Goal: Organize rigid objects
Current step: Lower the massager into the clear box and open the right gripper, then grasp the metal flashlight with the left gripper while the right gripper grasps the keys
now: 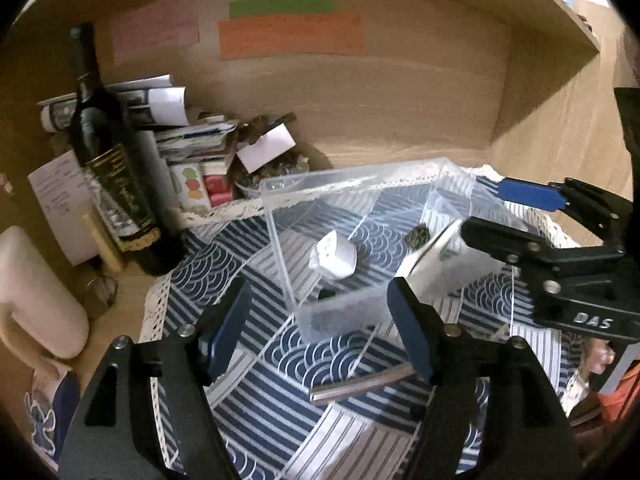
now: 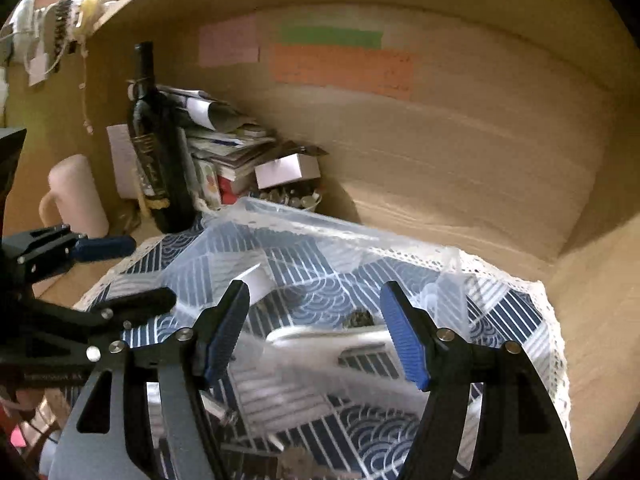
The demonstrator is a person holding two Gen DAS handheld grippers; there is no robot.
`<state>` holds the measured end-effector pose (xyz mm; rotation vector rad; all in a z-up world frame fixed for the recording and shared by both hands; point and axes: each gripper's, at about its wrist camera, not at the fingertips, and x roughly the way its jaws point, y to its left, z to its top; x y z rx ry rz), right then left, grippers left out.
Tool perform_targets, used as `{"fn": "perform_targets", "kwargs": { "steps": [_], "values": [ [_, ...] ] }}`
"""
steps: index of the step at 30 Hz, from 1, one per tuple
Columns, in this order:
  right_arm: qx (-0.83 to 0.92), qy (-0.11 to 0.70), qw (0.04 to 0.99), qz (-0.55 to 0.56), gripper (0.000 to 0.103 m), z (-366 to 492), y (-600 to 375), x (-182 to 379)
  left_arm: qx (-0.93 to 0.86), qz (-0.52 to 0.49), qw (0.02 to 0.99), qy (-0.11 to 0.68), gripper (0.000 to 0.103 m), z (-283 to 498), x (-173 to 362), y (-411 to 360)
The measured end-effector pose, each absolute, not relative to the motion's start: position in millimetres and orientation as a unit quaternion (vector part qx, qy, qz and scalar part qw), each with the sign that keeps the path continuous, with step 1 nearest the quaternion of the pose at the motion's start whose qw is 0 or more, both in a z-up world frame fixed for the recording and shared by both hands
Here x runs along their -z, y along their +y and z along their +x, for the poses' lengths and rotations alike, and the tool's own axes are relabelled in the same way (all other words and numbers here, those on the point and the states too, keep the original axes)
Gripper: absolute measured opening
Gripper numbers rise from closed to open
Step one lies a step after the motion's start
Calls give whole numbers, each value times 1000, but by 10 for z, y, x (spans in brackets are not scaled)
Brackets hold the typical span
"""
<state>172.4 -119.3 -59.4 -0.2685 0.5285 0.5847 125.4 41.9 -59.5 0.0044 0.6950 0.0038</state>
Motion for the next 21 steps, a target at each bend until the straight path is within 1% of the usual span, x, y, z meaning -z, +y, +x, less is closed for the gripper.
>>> {"fn": "perform_targets", "kwargs": {
  "steps": [4, 13, 17, 21],
  "values": [
    [-284, 265, 912, -134, 71, 1553, -1282, 737, -1, 2, 933, 360, 71, 1132, 749, 437],
    [-271, 330, 894, -137, 71, 1428, -1621, 1192, 25, 15, 899, 436, 69, 1156, 1285, 363],
    [-271, 360, 879, -153, 71, 1415, -1691, 1371, 43, 34, 895, 442, 69, 1262, 1362, 234],
    [-270, 371, 871, -176, 71, 1435, -1669, 1466, 63, 51, 891, 448, 70, 1374, 1392, 134]
  ]
}}
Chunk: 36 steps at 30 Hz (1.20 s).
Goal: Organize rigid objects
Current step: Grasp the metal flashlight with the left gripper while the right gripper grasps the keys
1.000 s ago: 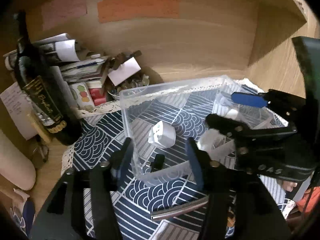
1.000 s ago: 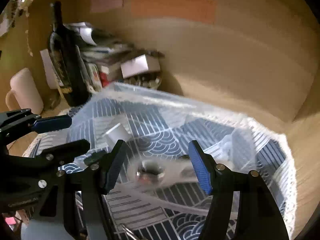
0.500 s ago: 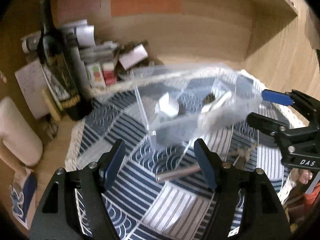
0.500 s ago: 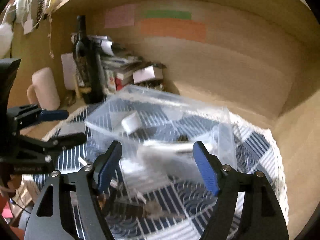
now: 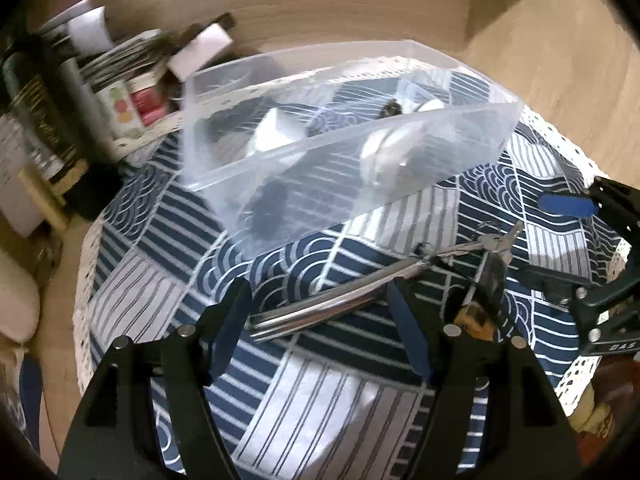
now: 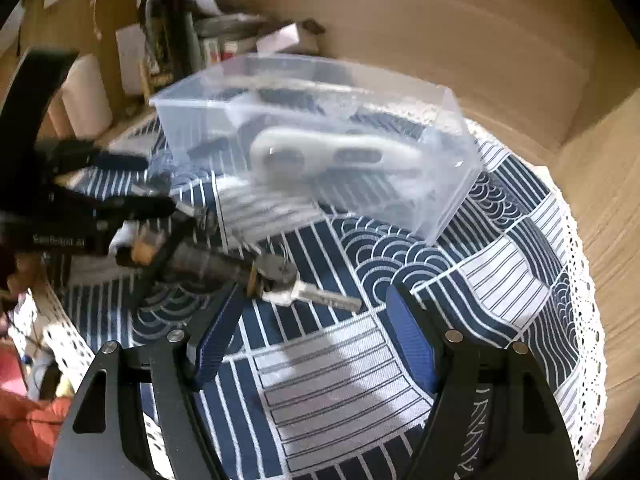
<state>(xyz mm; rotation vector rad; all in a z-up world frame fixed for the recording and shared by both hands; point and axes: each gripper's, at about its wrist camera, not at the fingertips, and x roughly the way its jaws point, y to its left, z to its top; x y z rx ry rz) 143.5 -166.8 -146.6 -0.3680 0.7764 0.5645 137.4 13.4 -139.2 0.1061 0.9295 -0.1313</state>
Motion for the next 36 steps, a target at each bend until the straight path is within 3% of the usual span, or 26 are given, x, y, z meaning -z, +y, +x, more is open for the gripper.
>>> {"fn": "perform_targets", "kwargs": {
  "steps": [2, 4, 7, 8, 10, 12, 13, 15, 19, 36],
  "values": [
    [-272, 372, 867, -188, 71, 1462, -1635, 1487, 74, 64, 886, 453, 70, 1420, 1429, 77],
    [-276, 374, 863, -198, 71, 1511, -1597, 1516, 80, 72, 881, 461, 62, 1448, 1467, 46],
    [-278, 381, 857, -208, 69, 1601, -1548, 1575, 89, 66, 881, 460, 43, 1447, 1467, 23],
    [-283, 382, 856, -204, 69, 1622, -1547, 1582, 89, 67, 881, 459, 33, 1437, 1462, 17],
    [-290, 385, 854, -194, 61, 1665, -1561, 1576, 90, 64, 881, 459, 23, 1412, 1459, 21],
    [-299, 390, 851, -185, 45, 1692, -1571, 1569, 90, 59, 881, 460, 15, 1372, 1455, 36],
    [-299, 390, 852, -183, 41, 1694, -1564, 1576, 90, 56, 881, 460, 15, 1340, 1449, 42],
    [-298, 386, 854, -183, 24, 1676, -1561, 1577, 90, 47, 881, 462, 15, 1293, 1444, 67],
    [-291, 379, 859, -184, 10, 1604, -1553, 1601, 88, 34, 882, 462, 15, 1186, 1436, 118],
    [-265, 314, 900, -143, 9, 1326, -1856, 1232, 41, -5, 923, 383, 15, 743, 956, 402]
  ]
}}
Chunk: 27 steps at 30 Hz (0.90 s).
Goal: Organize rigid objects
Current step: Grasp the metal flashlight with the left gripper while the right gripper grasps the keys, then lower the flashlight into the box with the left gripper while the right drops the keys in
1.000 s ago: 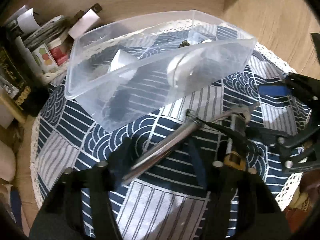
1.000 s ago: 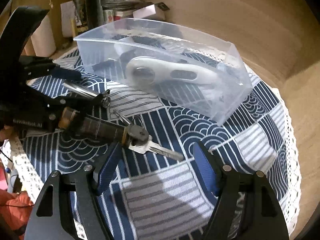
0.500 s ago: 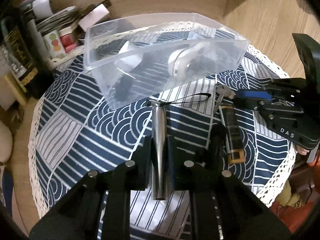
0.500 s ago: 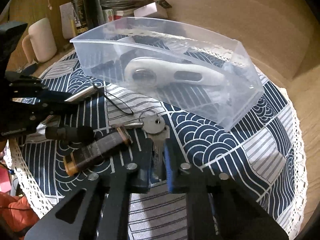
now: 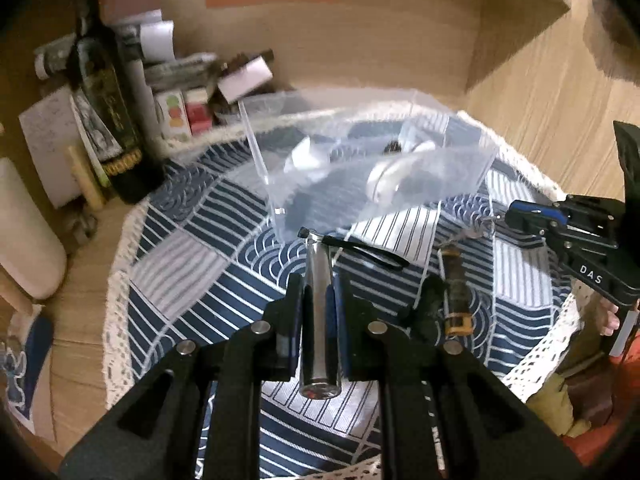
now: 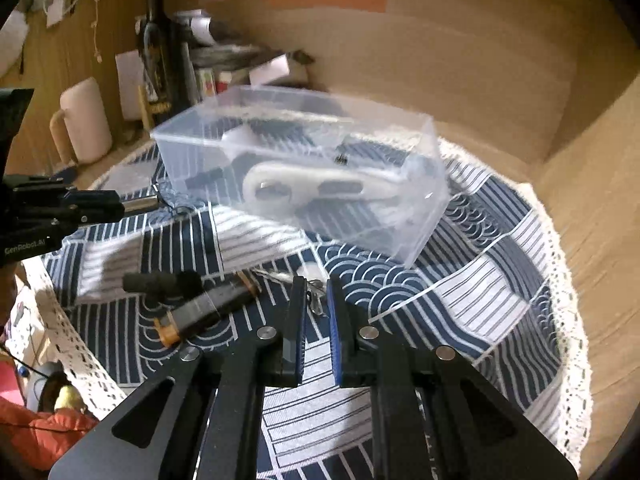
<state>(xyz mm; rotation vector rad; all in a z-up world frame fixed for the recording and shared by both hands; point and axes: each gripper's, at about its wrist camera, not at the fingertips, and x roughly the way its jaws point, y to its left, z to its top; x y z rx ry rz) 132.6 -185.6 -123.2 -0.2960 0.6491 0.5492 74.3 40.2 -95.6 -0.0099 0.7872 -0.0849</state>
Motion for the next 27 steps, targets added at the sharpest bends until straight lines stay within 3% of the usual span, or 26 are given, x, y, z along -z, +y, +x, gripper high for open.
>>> {"fn": "perform_targets", "kwargs": {
  "steps": [10, 12, 15, 27],
  "values": [
    [-255, 256, 925, -120, 8, 1184, -1948, 834, 38, -12, 950, 311, 15, 634, 446, 374],
    [-252, 243, 929, -119, 2, 1177, -1946, 755, 35, -12, 953, 301, 15, 644, 372, 370],
    [-249, 226, 935, -116, 2, 1180, -1956, 636, 34, -13, 957, 287, 15, 680, 286, 366],
    [-239, 162, 951, -115, 2, 1322, -1905, 218, 37, -24, 958, 285, 15, 1078, 213, 375]
  ]
}}
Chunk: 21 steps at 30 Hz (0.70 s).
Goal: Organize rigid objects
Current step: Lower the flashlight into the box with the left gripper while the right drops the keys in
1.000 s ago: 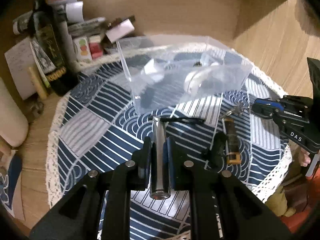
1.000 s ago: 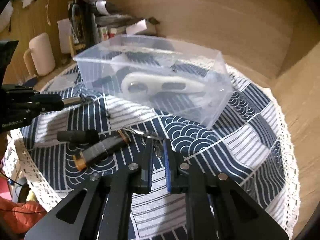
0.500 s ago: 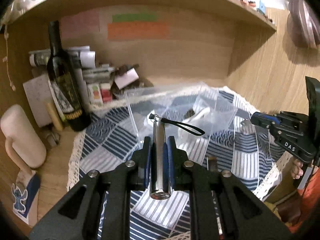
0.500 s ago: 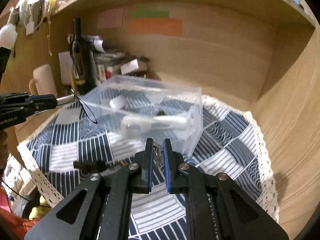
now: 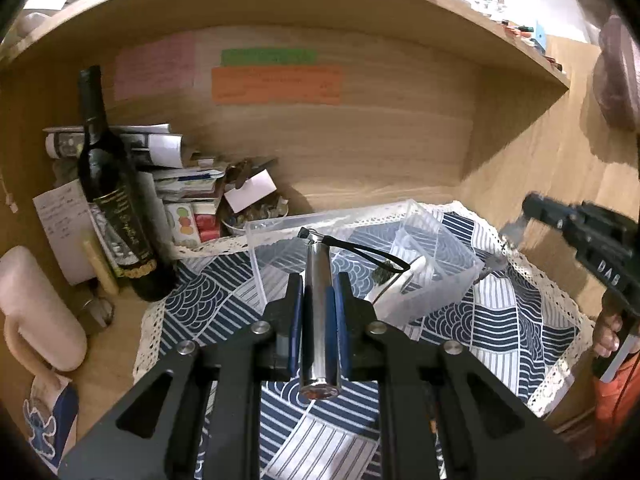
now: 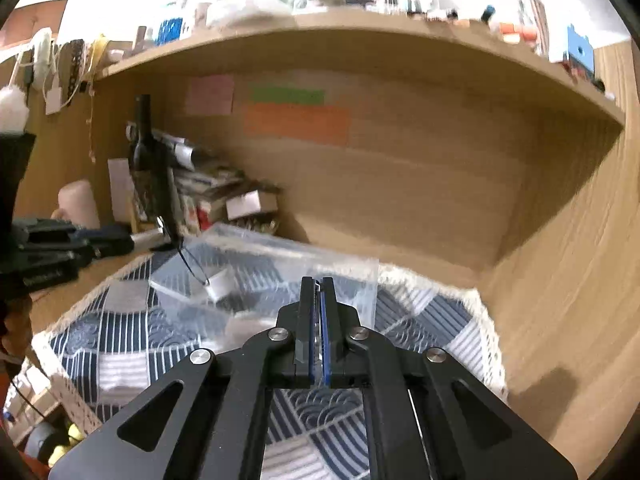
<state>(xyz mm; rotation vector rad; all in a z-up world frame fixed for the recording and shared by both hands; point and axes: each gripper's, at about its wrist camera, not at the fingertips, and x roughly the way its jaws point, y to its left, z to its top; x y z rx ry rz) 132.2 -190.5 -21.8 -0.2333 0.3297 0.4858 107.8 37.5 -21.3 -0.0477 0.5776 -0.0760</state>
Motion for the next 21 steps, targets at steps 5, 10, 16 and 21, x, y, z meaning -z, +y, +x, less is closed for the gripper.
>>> {"fn": "perform_targets", "kwargs": {
  "steps": [5, 10, 16, 21],
  "values": [
    [-236, 146, 954, -115, 2, 1493, -1845, 97, 48, -30, 952, 302, 15, 1313, 293, 353],
    [-235, 160, 951, -120, 2, 1710, -1732, 182, 57, -28, 943, 328, 15, 1588, 449, 331],
    [-233, 212, 939, -134, 2, 2036, -1615, 518, 73, -20, 927, 367, 15, 1877, 712, 256],
    [-228, 249, 930, -147, 2, 2197, -1580, 754, 79, -12, 919, 385, 15, 2021, 847, 210]
  ]
}}
